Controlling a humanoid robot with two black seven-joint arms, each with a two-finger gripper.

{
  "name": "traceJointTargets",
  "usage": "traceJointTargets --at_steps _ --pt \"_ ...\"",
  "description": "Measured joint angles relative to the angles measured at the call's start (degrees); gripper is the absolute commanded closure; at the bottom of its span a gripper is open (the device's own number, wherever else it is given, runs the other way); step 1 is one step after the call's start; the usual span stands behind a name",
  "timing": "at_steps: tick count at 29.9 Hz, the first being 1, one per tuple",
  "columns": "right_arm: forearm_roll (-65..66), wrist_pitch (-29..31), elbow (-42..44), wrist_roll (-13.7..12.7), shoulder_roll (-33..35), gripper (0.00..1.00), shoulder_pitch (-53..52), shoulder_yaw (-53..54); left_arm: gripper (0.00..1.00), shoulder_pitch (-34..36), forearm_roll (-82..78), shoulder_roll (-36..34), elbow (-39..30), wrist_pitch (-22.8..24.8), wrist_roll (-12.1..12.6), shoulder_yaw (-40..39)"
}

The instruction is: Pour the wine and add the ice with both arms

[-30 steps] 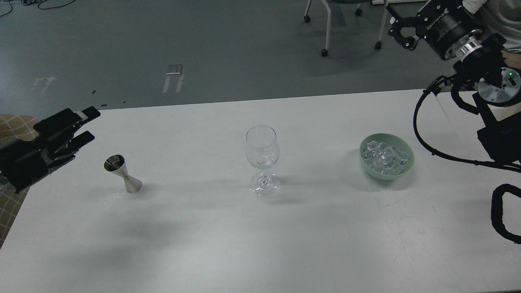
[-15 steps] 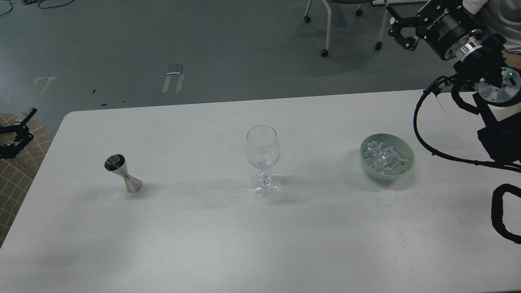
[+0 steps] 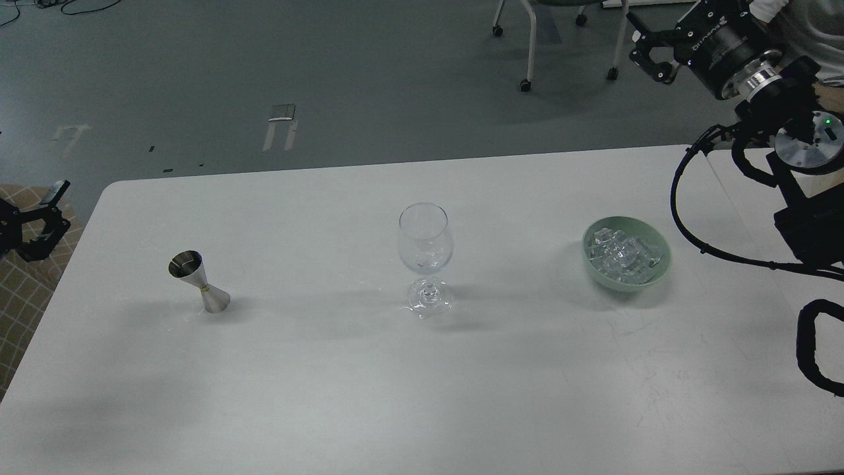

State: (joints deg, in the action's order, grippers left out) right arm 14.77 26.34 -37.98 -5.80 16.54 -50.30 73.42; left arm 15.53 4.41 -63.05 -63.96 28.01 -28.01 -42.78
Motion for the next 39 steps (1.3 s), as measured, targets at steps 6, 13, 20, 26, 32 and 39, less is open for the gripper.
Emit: traceJointTargets --at_steps 6,13,20,26,32,39 --pt "0.0 -0.1 0.2 0.0 0.0 0.0 0.0 0.0 0.06 -0.1 0.3 0.1 0.6 0.0 0.0 0.0" --pt "0.0 -0.1 0.1 0.0 -0.1 0.0 0.1 0.0 0.04 -0.1 0.6 1.7 1.0 0.0 0.0 0.0" --pt "0.0 0.0 -0.2 0.2 -0.1 0.0 0.6 0.0 0.02 0.0 1.1 2.1 0.6 0.0 0.0 -0.5" --pt "0.0 0.0 -0.2 0.2 0.1 0.0 0.6 0.1 0.02 0.0 8.1 2.1 1.3 0.0 3.1 -6.2" --pt "0.0 0.0 -0.1 0.2 0.0 0.0 0.7 0.1 0.04 -0.2 8.4 4.8 2.0 0.0 1.2 -9.1" --pt "0.0 0.0 -0.2 0.3 -0.2 0.0 0.7 0.1 0.05 -0.2 -2.4 7.1 2.1 -1.0 0.0 -10.9"
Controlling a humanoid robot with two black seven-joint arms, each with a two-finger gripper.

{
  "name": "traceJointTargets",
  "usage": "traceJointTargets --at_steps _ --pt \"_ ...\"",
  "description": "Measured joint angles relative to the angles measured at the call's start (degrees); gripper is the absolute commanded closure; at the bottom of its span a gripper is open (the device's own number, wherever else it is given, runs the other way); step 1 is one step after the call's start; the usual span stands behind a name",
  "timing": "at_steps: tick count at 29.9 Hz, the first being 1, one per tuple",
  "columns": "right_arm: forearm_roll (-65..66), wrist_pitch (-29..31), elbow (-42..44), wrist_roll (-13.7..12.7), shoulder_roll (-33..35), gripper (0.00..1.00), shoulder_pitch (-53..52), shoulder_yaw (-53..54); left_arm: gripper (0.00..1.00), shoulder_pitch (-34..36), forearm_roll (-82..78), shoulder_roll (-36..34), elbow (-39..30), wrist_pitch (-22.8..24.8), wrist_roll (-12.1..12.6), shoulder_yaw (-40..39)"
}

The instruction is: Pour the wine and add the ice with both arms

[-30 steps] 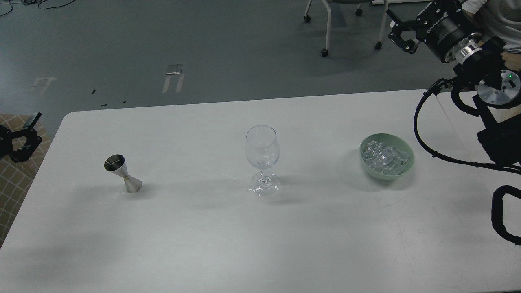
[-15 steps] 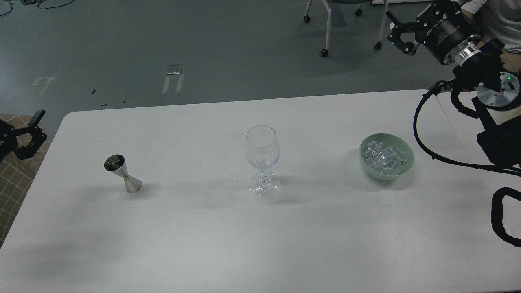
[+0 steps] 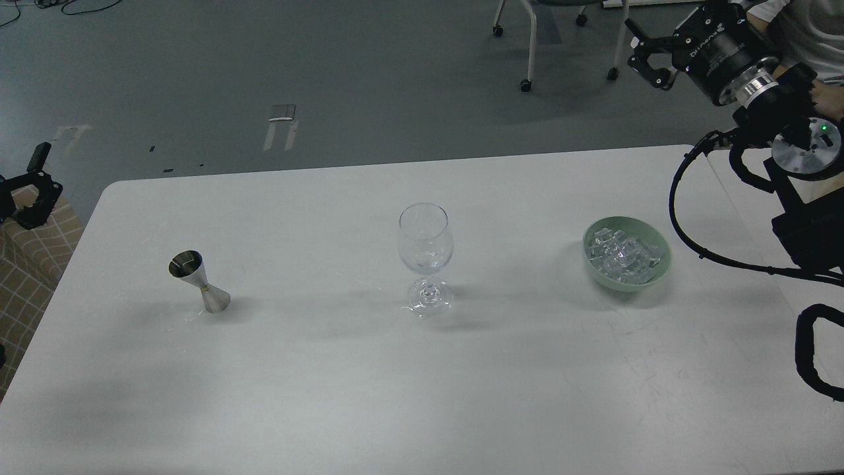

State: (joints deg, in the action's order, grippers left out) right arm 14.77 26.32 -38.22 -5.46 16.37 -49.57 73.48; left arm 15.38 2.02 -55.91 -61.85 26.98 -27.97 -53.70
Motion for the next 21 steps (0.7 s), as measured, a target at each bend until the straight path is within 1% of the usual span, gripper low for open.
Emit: traceJointTargets --at_steps 5,8,9,10,12,14,17,19,21 --pt "0.0 0.0 0.1 0.1 0.2 0.0 0.0 0.1 0.05 0.1 -1.8 -0.2 -0.1 0.2 0.0 -0.6" --pt "0.0 0.0 0.3 0.1 0.3 0.0 0.0 0.1 0.04 0.5 -0.6 -0.9 -0.7 0.8 0.0 -2.3" --pt "0.0 0.0 0.3 0.1 0.3 0.0 0.0 0.1 0.04 0.4 0.3 -0.9 -1.2 0.9 0.9 -3.5" --pt "0.0 0.0 0.3 0.1 0.3 0.0 0.0 0.1 0.04 0.0 1.6 -0.9 -1.9 0.9 2.5 -4.8" --pt "0.0 0.0 0.3 0.1 0.3 0.0 0.1 0.1 0.04 -1.4 4.7 -0.9 -3.3 1.0 4.8 -6.6" --pt "0.0 0.0 0.4 0.1 0.3 0.0 0.2 0.1 0.02 -2.7 7.8 -0.9 -4.4 1.0 6.3 -7.2" --pt "0.0 0.0 0.4 0.1 0.3 0.0 0.4 0.1 0.02 -5.3 12.9 -1.1 -6.5 1.0 9.4 -7.5" --pt "0.0 0.0 0.5 0.1 0.3 0.0 0.4 0.1 0.02 -7.5 15.6 -1.1 -7.5 1.0 10.7 -7.5" --pt "0.0 0.0 0.5 0.1 0.4 0.0 0.5 0.1 0.04 -9.7 17.5 -0.8 -8.6 1.0 11.0 -7.5"
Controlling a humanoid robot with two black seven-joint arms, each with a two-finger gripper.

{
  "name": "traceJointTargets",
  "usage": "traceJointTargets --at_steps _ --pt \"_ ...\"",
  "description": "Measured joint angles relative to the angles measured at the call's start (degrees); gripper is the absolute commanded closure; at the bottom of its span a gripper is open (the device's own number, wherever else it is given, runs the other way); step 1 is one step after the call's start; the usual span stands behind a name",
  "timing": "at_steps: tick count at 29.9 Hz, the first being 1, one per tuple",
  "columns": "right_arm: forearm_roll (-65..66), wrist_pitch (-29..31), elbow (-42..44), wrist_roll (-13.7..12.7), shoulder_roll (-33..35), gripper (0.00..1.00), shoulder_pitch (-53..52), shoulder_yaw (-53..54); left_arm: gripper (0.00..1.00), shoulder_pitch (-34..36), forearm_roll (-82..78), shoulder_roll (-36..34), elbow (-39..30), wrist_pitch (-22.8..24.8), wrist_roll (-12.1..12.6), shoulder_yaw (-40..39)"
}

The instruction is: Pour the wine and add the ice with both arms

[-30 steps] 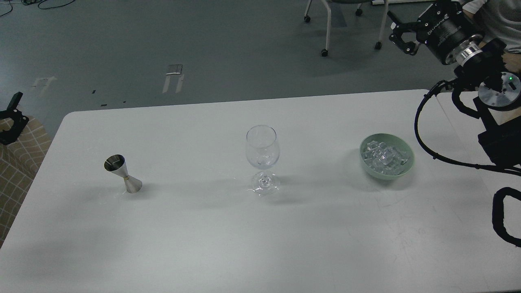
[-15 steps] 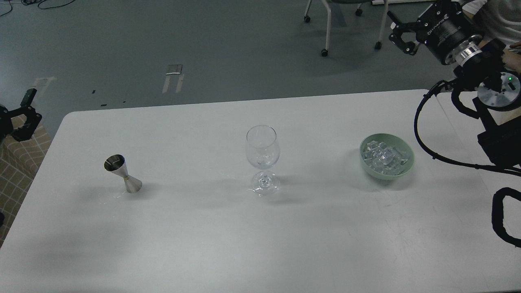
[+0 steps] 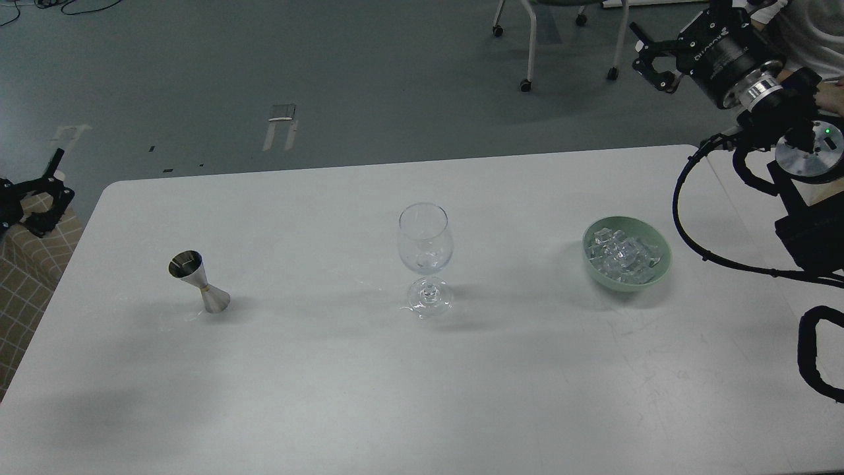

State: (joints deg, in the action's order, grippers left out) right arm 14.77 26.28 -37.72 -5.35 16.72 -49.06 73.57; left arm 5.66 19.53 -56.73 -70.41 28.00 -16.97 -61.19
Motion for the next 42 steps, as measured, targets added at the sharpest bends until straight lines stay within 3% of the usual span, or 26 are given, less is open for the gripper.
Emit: traceJointTargets --at_steps 10,17,21,31,42 --pt "0.1 0.0 -0.2 -0.1 0.9 0.0 1.9 0.0 0.23 -20.2 4.9 0.2 -11.6 0.0 -3.1 -2.7" --pt "0.0 0.0 -0.3 -0.1 1.0 0.0 2.2 -0.1 0.24 -29.4 4.8 1.2 -15.6 0.0 -4.5 -3.9" --pt "0.1 -0.1 -0.3 -0.1 0.7 0.0 2.3 -0.1 0.4 -30.1 4.1 5.5 -15.6 0.0 -4.7 -3.9" --pt "0.2 -0.1 -0.2 -0.2 1.2 0.0 3.1 -0.1 0.4 -28.9 0.8 15.7 -13.2 0.0 -4.2 -4.2" --pt "0.2 -0.1 -0.2 -0.3 2.1 0.0 4.3 -0.1 0.39 -21.3 -3.0 25.0 -9.0 0.0 -1.3 -3.8"
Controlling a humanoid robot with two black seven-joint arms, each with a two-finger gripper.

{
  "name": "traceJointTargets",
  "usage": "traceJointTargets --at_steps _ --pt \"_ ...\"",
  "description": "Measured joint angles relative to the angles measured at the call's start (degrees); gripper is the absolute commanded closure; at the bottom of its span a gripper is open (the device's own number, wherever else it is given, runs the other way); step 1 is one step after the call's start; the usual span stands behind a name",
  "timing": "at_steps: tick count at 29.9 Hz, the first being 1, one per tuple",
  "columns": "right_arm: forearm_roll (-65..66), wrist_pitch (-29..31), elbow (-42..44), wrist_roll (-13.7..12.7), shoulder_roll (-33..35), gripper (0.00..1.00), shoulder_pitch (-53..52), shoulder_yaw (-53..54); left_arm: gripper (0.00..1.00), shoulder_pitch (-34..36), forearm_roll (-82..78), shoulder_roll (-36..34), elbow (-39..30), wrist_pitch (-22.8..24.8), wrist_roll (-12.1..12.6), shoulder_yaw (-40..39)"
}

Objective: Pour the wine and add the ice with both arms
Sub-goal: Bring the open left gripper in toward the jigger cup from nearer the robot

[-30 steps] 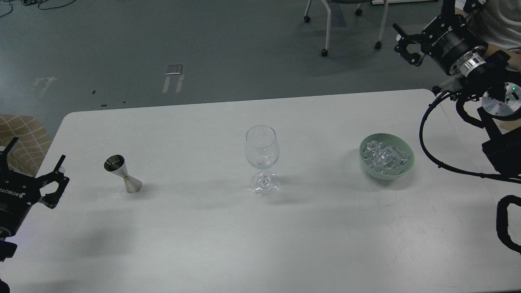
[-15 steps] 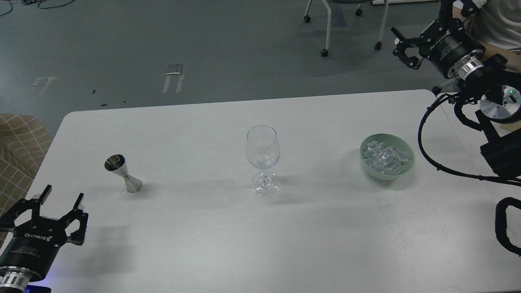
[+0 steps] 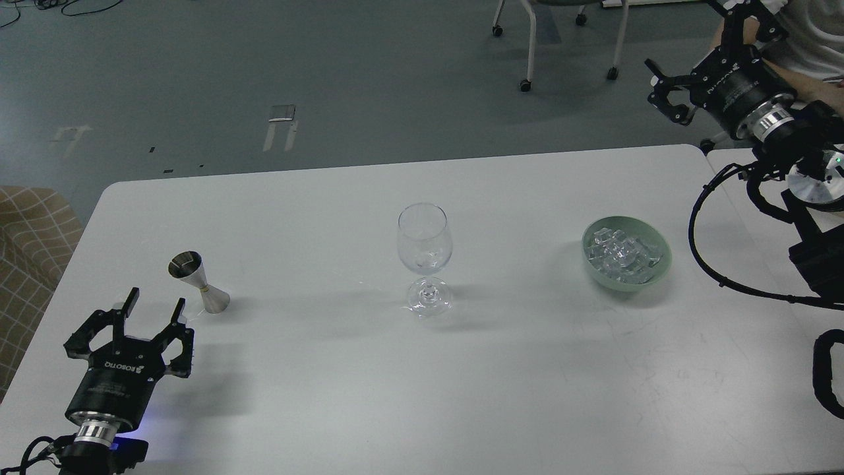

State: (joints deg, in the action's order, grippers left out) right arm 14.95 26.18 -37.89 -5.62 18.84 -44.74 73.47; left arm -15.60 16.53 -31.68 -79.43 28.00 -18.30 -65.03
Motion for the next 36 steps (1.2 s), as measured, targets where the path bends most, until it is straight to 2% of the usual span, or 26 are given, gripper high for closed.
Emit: traceJointTargets --at_steps 9,25,29,34,36 --pt "0.0 0.0 0.0 0.0 0.2 0.0 0.0 0.0 0.39 2.1 -1.3 4.2 1.2 0.0 2.0 0.5" --pt "0.1 0.0 -0.1 -0.3 0.9 0.0 0.0 0.0 0.39 4.6 -1.3 7.8 7.5 0.0 3.4 0.3" --pt "0.1 0.0 -0.2 -0.3 1.0 0.0 0.0 0.0 0.35 6.6 -1.3 8.8 9.7 0.0 3.4 0.7" --pt "0.1 -0.3 -0.2 -0.3 1.1 0.0 0.2 0.0 0.34 8.9 -1.4 10.5 12.7 0.0 4.2 0.8" --pt "0.1 -0.6 -0.2 -0.3 1.2 0.0 0.3 0.0 0.28 9.5 -1.4 10.7 13.7 0.0 4.5 0.7"
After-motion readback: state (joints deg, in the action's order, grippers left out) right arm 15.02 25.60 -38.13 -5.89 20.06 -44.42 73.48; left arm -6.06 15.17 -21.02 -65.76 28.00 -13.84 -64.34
